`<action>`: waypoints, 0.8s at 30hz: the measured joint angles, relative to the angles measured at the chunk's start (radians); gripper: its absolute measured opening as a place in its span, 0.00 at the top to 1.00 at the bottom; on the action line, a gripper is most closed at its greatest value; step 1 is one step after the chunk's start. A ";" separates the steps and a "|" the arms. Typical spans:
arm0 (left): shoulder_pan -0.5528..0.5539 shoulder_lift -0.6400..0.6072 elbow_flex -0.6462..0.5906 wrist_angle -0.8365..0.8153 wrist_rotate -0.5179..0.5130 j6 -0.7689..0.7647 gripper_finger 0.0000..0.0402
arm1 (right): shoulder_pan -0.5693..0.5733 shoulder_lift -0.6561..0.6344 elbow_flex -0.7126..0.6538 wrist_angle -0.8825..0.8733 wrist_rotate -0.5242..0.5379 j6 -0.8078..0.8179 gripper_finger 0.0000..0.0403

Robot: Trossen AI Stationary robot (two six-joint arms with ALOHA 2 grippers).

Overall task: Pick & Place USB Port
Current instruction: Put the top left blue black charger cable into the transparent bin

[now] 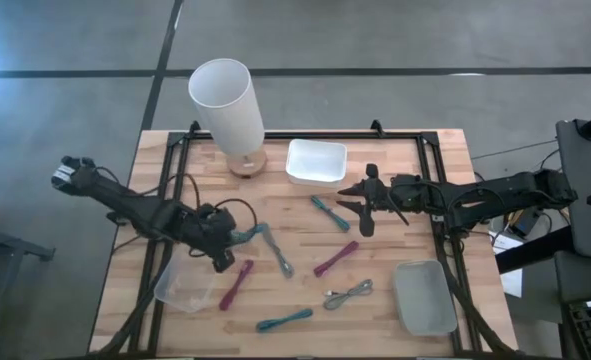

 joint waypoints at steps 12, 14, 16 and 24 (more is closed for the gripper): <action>-0.119 0.000 0.011 -0.146 0.076 -0.311 0.95 | 0.000 0.000 0.000 0.000 0.000 -0.011 0.70; -0.144 0.000 0.014 -0.147 0.075 -0.339 0.95 | 0.000 0.000 0.000 0.000 0.000 -0.019 0.70; -0.170 0.000 0.022 -0.152 0.084 -0.393 0.95 | 0.000 0.000 0.000 0.000 0.000 -0.026 0.70; -0.283 0.000 0.024 -0.277 0.253 -0.724 0.95 | 0.000 0.000 0.000 0.000 0.000 -0.026 0.73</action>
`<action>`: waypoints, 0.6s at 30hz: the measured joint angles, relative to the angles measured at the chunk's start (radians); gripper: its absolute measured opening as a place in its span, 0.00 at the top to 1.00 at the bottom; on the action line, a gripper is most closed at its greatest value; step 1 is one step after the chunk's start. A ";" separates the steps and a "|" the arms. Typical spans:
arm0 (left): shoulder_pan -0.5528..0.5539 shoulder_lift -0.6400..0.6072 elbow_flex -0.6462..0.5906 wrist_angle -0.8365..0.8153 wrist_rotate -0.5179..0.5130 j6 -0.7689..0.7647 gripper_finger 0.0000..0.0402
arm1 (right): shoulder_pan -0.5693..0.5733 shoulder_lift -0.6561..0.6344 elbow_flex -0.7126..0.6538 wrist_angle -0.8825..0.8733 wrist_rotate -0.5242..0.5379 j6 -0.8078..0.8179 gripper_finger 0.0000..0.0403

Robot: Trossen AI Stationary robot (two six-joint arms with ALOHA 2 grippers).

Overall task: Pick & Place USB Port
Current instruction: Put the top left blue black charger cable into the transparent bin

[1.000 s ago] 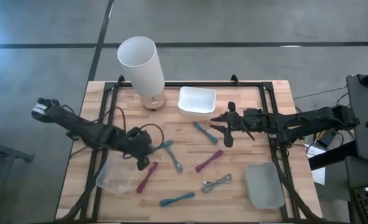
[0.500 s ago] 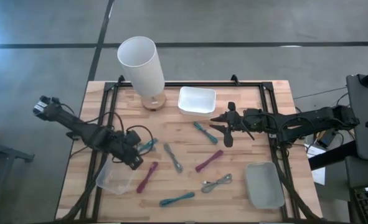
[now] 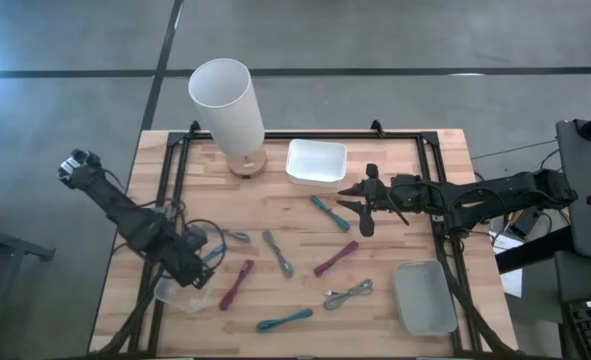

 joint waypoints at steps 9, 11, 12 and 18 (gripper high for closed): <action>-0.082 0.002 -0.050 0.032 0.035 -0.163 0.95 | 0.000 0.000 -0.006 0.000 0.000 -0.004 0.73; -0.092 0.002 -0.061 0.033 0.050 -0.182 0.95 | 0.000 0.000 -0.008 0.000 0.000 -0.004 0.73; -0.095 0.002 -0.069 0.032 0.050 -0.189 0.95 | 0.000 0.000 -0.010 0.000 0.000 -0.004 0.73; -0.096 0.002 -0.173 0.063 0.031 -0.209 0.95 | 0.000 0.000 -0.018 0.000 0.000 -0.005 0.75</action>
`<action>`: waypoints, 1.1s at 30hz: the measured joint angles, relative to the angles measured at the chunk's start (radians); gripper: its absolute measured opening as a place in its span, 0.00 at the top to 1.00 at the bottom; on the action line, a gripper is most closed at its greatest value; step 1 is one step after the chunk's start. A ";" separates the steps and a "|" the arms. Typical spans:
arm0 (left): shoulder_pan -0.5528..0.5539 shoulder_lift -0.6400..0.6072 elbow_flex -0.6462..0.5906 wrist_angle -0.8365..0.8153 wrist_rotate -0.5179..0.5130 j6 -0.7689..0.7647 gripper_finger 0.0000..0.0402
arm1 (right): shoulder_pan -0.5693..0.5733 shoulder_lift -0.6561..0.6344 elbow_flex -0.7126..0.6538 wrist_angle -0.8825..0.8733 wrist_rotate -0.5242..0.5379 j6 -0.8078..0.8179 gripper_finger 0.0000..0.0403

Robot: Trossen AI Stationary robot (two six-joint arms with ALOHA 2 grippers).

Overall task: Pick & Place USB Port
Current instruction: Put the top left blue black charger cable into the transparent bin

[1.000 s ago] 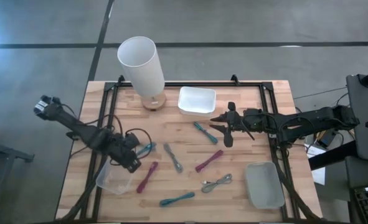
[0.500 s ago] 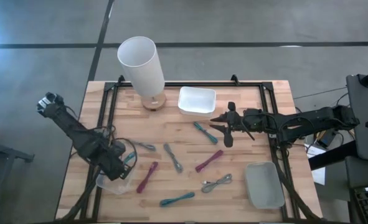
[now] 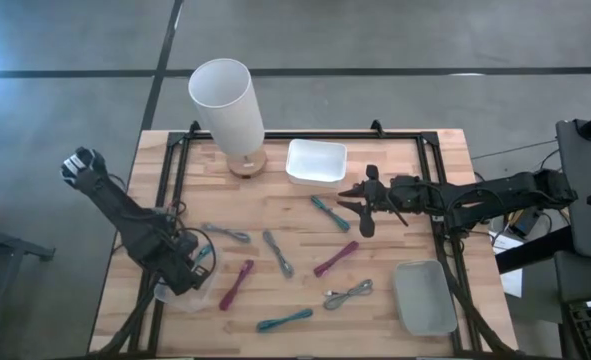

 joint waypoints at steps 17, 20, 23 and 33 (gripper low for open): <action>0.001 -0.004 -0.312 0.456 -0.033 -0.032 0.89 | 0.000 0.000 -0.007 0.002 0.000 0.006 0.74; 0.001 -0.005 -0.318 0.451 -0.035 -0.040 0.88 | 0.000 0.000 -0.007 0.002 0.000 0.008 0.75; 0.002 -0.005 -0.321 0.451 -0.035 -0.041 0.86 | 0.000 0.000 -0.007 0.002 0.000 0.008 0.76; 0.002 -0.002 -0.290 0.446 -0.035 -0.012 0.81 | 0.000 0.000 -0.007 0.003 0.000 0.006 0.75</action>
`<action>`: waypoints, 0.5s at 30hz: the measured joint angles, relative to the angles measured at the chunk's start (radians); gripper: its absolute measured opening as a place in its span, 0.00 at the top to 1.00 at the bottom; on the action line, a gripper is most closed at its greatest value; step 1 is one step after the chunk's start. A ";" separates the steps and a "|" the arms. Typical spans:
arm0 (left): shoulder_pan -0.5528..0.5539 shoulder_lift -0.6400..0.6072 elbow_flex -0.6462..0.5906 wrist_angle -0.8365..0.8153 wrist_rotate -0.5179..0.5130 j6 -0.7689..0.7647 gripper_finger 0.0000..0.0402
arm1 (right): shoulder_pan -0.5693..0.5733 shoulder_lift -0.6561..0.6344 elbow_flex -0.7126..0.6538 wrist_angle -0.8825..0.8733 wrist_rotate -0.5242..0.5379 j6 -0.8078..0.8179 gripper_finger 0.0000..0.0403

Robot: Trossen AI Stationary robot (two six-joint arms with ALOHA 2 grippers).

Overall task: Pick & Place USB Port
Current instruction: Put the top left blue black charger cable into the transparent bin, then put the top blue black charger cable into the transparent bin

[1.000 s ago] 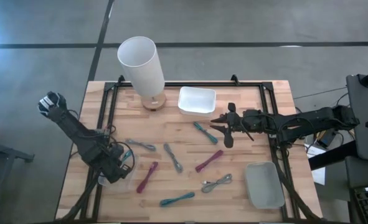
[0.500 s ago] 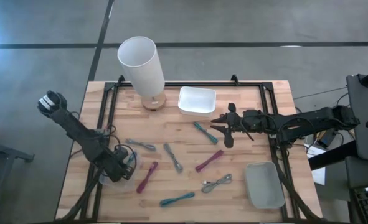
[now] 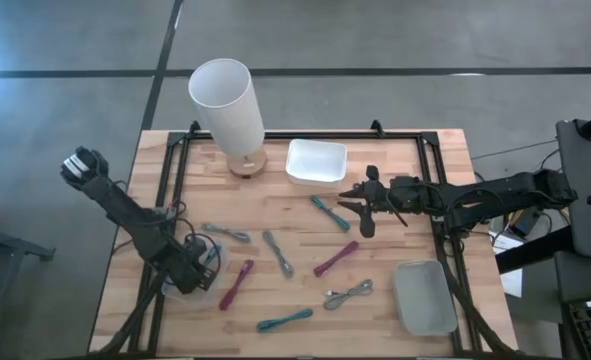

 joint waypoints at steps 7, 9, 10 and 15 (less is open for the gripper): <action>0.000 0.000 -0.002 -0.004 -0.004 0.059 0.78 | 0.000 0.000 -0.002 0.000 0.000 -0.004 0.75; 0.000 0.000 0.003 -0.007 -0.004 0.063 0.78 | 0.000 0.000 -0.003 0.000 0.000 -0.006 0.76; 0.000 0.000 0.010 -0.008 -0.004 0.072 0.78 | 0.000 0.000 -0.004 0.000 0.000 -0.008 0.76; 0.000 0.000 0.069 -0.031 -0.007 0.137 0.78 | 0.000 0.000 -0.006 0.000 0.000 -0.004 0.76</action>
